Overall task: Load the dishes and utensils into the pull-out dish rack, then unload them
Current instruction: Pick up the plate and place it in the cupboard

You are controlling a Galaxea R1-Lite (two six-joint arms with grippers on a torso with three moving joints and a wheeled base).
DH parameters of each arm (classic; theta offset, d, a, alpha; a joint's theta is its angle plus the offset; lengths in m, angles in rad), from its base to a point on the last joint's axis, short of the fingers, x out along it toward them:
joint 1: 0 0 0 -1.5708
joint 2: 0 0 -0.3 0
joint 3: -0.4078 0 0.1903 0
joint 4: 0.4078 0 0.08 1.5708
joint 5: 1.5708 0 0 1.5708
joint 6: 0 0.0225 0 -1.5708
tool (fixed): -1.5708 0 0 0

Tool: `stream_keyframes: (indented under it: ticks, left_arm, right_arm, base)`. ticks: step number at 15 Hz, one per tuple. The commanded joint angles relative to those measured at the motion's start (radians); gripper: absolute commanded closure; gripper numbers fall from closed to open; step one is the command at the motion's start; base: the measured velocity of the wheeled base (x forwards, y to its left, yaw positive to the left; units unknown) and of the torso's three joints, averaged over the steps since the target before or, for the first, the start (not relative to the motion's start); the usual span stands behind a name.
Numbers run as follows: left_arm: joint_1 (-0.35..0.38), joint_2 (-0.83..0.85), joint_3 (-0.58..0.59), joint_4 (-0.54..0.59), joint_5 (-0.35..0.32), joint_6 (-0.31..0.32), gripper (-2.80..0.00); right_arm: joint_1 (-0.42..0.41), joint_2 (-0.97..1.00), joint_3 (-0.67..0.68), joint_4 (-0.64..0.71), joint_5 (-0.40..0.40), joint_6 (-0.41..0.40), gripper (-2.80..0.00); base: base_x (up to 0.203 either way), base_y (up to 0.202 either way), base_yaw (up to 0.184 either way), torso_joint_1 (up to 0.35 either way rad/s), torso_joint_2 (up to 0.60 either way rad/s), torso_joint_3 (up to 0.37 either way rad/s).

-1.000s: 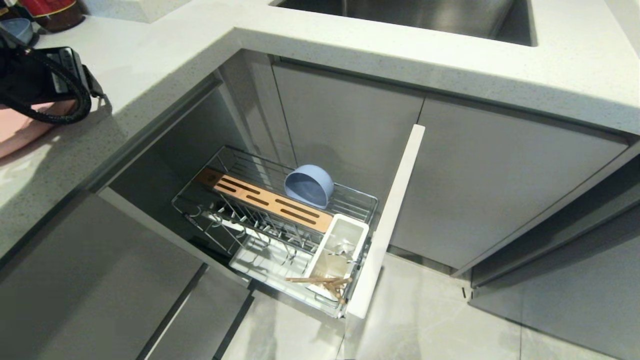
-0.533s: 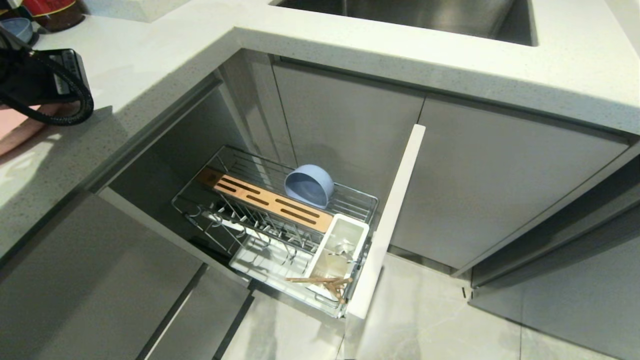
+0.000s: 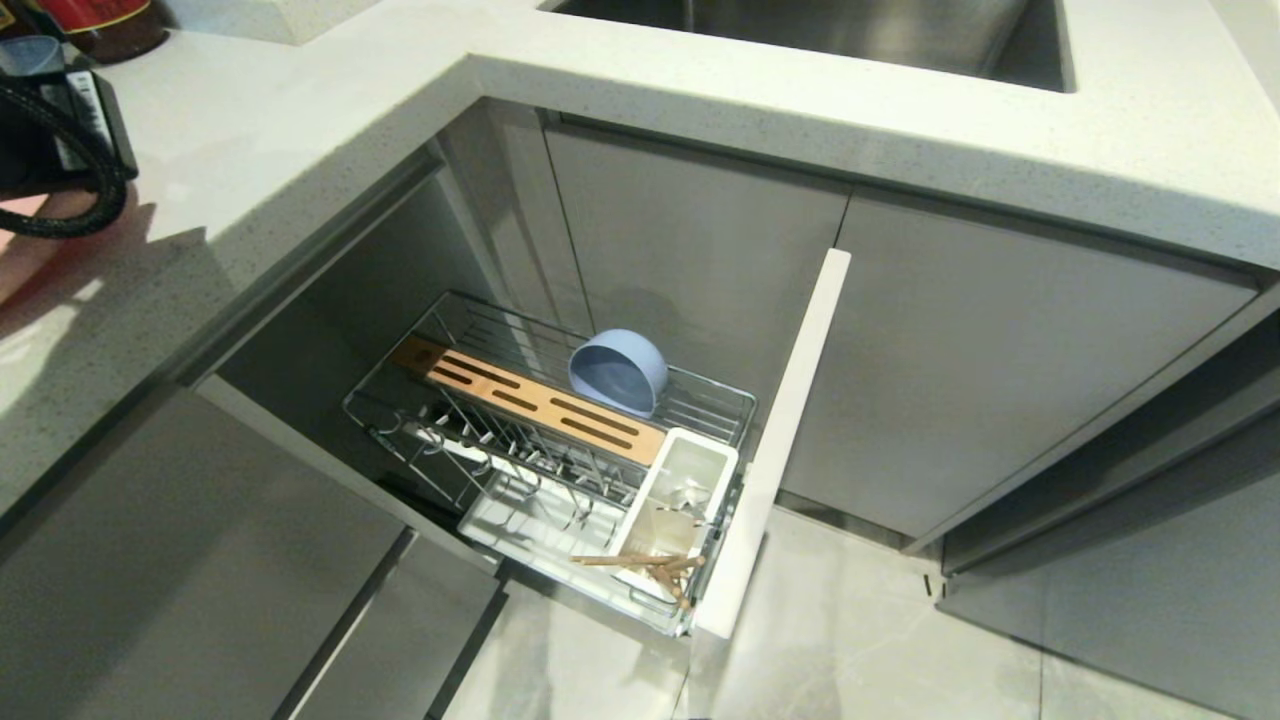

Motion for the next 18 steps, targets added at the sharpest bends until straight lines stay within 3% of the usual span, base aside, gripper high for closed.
stream_keyframes:
  ticks: [1, 3, 5, 8, 10, 14, 18]
  left_arm:
    - [-0.004, -0.078, 0.000, -0.002, -0.003, -0.018, 0.00]
    - [-0.031, -0.142, -0.004, -0.035, -0.002, -0.040, 0.00]
    - [-0.044, -0.172, -0.006, -0.145, 0.008, -0.028, 0.00]
    - [-0.087, -0.248, -0.007, -0.206, 0.074, -0.028, 0.00]
    - [-0.175, -0.270, -0.009, -0.277, 0.079, -0.038, 0.00]
    - [-0.374, -0.261, 0.000, -0.570, 0.080, -0.070, 0.00]
    - [-0.547, -0.234, 0.017, -0.710, 0.071, -0.150, 0.00]
  right_arm:
    - [0.000, -0.004, 0.000, 0.000, 0.000, 0.000, 0.00]
    - [0.000, -0.004, 0.000, 0.000, 0.000, 0.000, 0.00]
    - [0.000, -0.004, 0.000, 0.000, 0.000, 0.000, 0.00]
    - [0.000, -0.004, 0.000, 0.000, 0.000, 0.000, 0.00]
    - [0.000, -0.004, 0.000, 0.000, 0.000, 0.000, 0.00]
    - [0.000, -0.004, 0.000, 0.000, 0.000, 0.000, 0.00]
    - [0.000, -0.004, 0.000, 0.000, 0.000, 0.000, 0.00]
  base:
    - [0.000, 0.000, 0.000, 0.000, 0.00, 0.000]
    - [0.000, 0.000, 0.000, 0.000, 0.00, 0.000]
    - [0.000, 0.000, 0.000, 0.000, 0.00, 0.000]
    - [0.000, 0.000, 0.000, 0.000, 0.00, 0.000]
    - [0.000, 0.000, 0.000, 0.000, 0.00, 0.000]
    - [0.000, 0.000, 0.000, 0.000, 0.00, 0.000]
    - [0.000, 0.000, 0.000, 0.000, 0.00, 0.000]
